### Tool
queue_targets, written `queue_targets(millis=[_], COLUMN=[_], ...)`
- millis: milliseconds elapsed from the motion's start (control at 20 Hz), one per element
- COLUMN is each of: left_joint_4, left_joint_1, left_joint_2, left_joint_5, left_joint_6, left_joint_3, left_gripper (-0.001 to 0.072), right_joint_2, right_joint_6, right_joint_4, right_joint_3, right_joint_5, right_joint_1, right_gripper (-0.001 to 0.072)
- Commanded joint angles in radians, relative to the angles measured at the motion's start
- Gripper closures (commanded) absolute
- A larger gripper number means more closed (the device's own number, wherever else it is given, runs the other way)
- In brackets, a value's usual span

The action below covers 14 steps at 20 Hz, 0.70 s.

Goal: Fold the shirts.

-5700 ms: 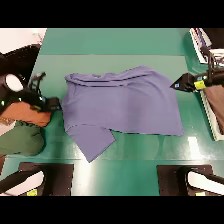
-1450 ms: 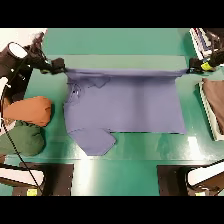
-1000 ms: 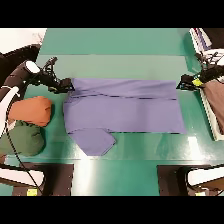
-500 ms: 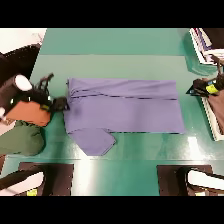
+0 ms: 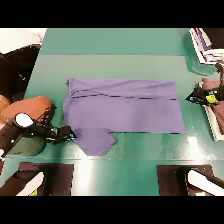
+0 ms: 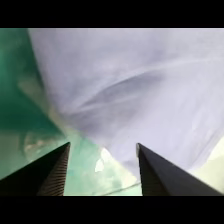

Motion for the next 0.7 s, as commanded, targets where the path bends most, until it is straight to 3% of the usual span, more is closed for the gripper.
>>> queue_targets(millis=[0, 150, 250, 350, 500, 600, 650], left_joint_4=[-0.067, -0.067, -0.067, -0.066, -0.063, -0.063, -0.063], left_joint_1=[-0.090, -0.159, -0.159, -0.159, -0.159, -0.159, -0.159], left_joint_2=[0.016, 0.016, 0.016, 0.017, 0.017, 0.017, 0.017], left_joint_5=[0.136, 0.204, 0.200, 0.167, 0.107, 0.108, 0.116], left_joint_6=[0.000, -0.068, -0.066, -0.063, -0.031, -0.031, -0.031], left_joint_3=[-0.042, -0.041, -0.040, -0.017, 0.056, 0.088, 0.096], left_gripper=[0.0209, 0.0217, 0.0682, 0.0680, 0.0681, 0.0681, 0.0681], right_joint_2=[0.014, 0.015, 0.015, 0.027, 0.081, 0.097, 0.089], right_joint_6=[0.000, -0.002, -0.023, -0.026, -0.026, -0.025, -0.026], right_joint_4=[0.041, 0.038, 0.030, 0.019, -0.118, -0.118, -0.083], right_joint_3=[-0.011, -0.011, -0.014, -0.046, -0.193, -0.314, -0.367], right_joint_5=[-0.014, 0.008, 0.051, 0.081, 0.085, 0.091, 0.091], right_joint_1=[-0.001, -0.001, -0.027, -0.085, -0.203, -0.315, -0.371], right_gripper=[0.0397, 0.0397, 0.0397, 0.0397, 0.0396, 0.0163, 0.0161])
